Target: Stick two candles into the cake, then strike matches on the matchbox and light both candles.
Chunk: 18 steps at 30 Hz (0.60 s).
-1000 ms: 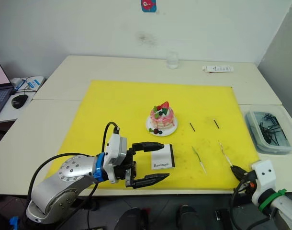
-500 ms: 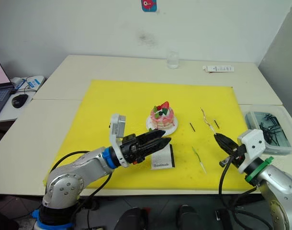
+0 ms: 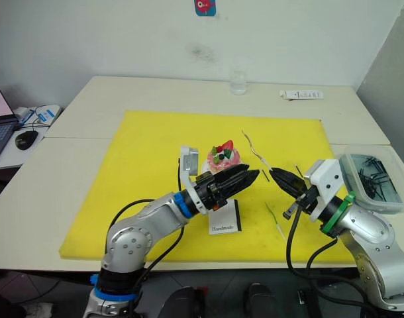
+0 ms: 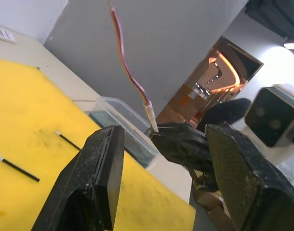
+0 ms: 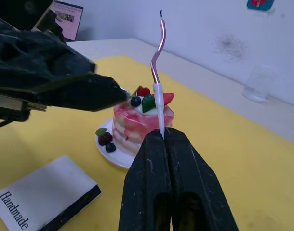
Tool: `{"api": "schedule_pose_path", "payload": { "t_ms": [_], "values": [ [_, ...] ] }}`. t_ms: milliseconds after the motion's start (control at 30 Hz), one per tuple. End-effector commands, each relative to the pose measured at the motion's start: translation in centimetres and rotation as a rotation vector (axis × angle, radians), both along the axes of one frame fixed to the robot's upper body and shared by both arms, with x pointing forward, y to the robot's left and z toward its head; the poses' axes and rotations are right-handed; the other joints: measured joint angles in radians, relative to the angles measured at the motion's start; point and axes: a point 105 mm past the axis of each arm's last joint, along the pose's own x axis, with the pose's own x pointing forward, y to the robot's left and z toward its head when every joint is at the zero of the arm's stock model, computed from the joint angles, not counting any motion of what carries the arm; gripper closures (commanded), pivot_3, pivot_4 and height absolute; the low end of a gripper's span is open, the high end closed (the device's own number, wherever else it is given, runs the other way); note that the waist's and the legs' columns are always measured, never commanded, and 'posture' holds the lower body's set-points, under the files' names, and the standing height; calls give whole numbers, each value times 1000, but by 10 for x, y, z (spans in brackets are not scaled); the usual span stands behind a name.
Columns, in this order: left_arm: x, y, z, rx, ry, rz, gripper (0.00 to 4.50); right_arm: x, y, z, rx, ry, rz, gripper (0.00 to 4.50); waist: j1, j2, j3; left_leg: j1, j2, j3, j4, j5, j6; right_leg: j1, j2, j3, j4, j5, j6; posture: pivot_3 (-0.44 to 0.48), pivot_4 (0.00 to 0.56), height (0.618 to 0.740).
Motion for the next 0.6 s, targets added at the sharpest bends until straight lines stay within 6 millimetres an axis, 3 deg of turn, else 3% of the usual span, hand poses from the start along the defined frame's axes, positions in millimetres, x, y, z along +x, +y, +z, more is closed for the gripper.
{"api": "schedule_pose_path", "payload": {
  "t_ms": [33,600],
  "values": [
    [2,-6,10,-37,-40,15,1523,-4,8,15,-3,-53,23,4500,0,0,0,0,0,0,0,0,0,0,0,0,0,0,0,0,150,740],
    [13,-24,25,-150,-76,49,1523,-3,21,31,26,-57,48,4500,-1,0,0,0,1,0,0,0,0,0,1,0,0,0,0,0,150,740]
  ]
}}
